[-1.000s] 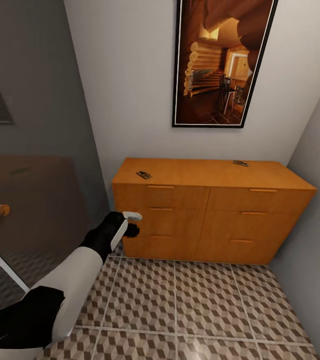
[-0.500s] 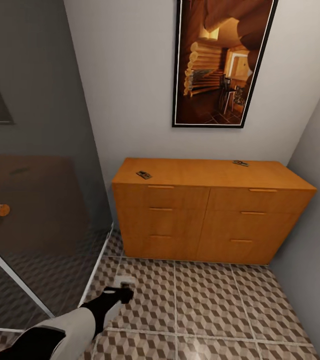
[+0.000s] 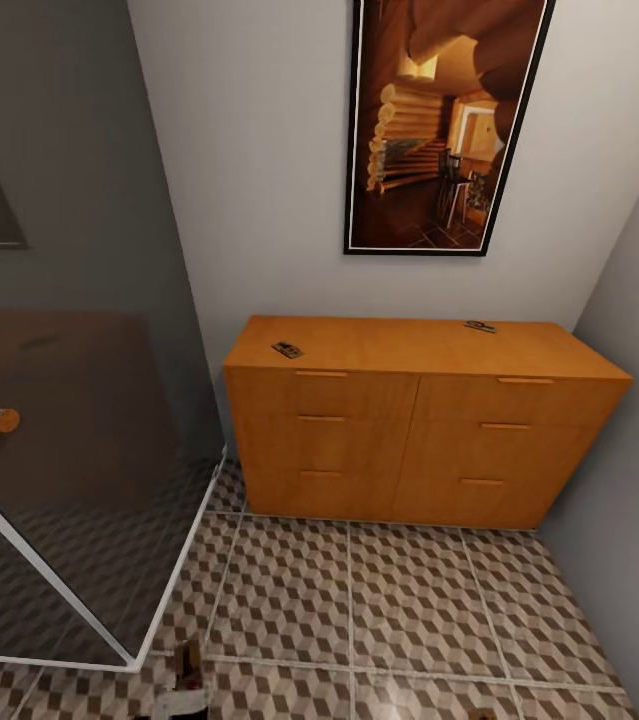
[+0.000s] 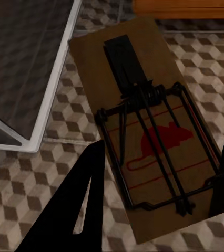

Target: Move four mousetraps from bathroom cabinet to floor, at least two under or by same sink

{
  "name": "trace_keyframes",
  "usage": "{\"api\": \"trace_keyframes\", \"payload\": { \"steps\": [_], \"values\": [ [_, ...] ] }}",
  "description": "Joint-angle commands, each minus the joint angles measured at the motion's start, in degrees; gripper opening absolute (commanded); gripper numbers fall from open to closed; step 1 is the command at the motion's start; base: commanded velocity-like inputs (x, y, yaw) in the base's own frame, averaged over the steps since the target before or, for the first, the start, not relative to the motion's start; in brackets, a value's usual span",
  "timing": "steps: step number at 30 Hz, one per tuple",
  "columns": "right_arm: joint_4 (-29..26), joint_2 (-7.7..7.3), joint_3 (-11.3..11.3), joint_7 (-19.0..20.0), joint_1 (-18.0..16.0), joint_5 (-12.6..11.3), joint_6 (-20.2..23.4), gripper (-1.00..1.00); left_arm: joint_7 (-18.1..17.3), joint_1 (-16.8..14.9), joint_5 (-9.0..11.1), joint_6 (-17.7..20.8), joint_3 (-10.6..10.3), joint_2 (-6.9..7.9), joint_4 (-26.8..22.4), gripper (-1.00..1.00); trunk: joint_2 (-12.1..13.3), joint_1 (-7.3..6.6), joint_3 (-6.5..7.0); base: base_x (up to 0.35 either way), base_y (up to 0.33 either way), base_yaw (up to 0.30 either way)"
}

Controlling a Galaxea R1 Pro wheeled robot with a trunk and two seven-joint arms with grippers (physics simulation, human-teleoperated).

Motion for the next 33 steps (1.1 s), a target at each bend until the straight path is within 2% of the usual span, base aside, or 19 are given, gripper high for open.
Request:
{"api": "trace_keyframes", "payload": {
  "steps": [1, 5, 8, 9, 10, 13, 16, 19, 23, 28, 33],
  "values": [
    [-0.47, 0.15, -0.01, -0.53, -0.08, -0.02, 0.4, -1.0, 0.15, 0.99, 0.1, -1.59, -0.67, 0.36, 0.28, -1.0, -0.03, 0.0, -0.04, 0.0, 0.0, 0.0],
    [-4.58, 0.46, 0.09, -3.38, -0.15, 0.04, 1.3, -1.0, 0.08, 3.65, -0.02, -6.26, -0.7, 1.06, 0.36, -1.0, -0.03, 0.0, -0.04, 0.0, 0.0, 0.0],
    [-6.77, 0.49, 0.13, -4.33, -0.17, 1.15, 1.53, -1.0, 0.01, 4.8, -0.75, -7.69, -0.86, 0.99, 0.39, -1.0, -0.03, 0.0, -0.04, 0.0, 0.0, 0.0],
    [-7.72, 0.46, 0.14, -4.57, -0.17, 2.43, 1.65, -1.0, -0.02, 5.47, -2.61, -8.07, -1.26, 0.88, 0.36, -1.0, -0.03, 0.0, -0.04, 0.0, 0.0, 0.0],
    [-8.03, 0.46, 0.16, -4.62, -0.17, 2.85, 1.7, -1.0, -0.02, 5.64, -3.45, -8.15, -1.36, 0.86, 0.35, -1.0, -0.03, 0.0, -0.04, 0.0, 0.0, 0.0],
    [-10.48, 0.38, 0.16, -4.77, -0.17, 4.36, 2.74, -1.0, -0.01, 6.12, -8.03, -8.21, -1.66, 0.79, 0.32, -1.0, -0.03, 0.0, -0.04, 0.0, 0.0, 0.0],
    [-14.89, 0.25, 0.16, -4.71, -0.18, 4.76, 8.28, -1.0, 0.04, 6.25, -9.72, -8.14, -1.73, 0.77, 0.31, -1.0, -0.03, 0.0, -0.04, 0.0, 0.0, 0.0],
    [-16.8, 0.07, 0.13, -4.47, -0.17, 4.76, 11.43, -1.0, 0.09, 6.28, -10.17, -8.06, -1.75, 0.78, 0.31, -1.0, -0.03, 0.0, -0.04, 0.0, 0.0, 0.0],
    [-16.47, 0.13, 0.16, -4.4, -0.17, 4.63, 8.43, -1.0, 0.33, 6.29, -10.23, -7.97, -1.7, 0.84, 0.31, -1.0, -0.03, 0.0, -0.04, 0.0, 0.0, 0.0],
    [-12.48, 0.29, 0.33, -4.4, -0.17, 4.63, 4.63, -1.0, 0.46, 6.29, -10.24, -7.53, -1.67, 0.82, 0.31, -1.0, -0.03, 0.0, -0.04, 0.0, 0.0, 0.0],
    [-11.17, 0.34, 0.38, -4.44, -0.17, 4.58, 3.42, -1.0, 0.5, 6.29, -10.24, -6.85, -1.67, 0.77, 0.31, -1.0, -0.03, 0.0, -0.04, 0.0, 0.0, 0.0]
  ]
}}
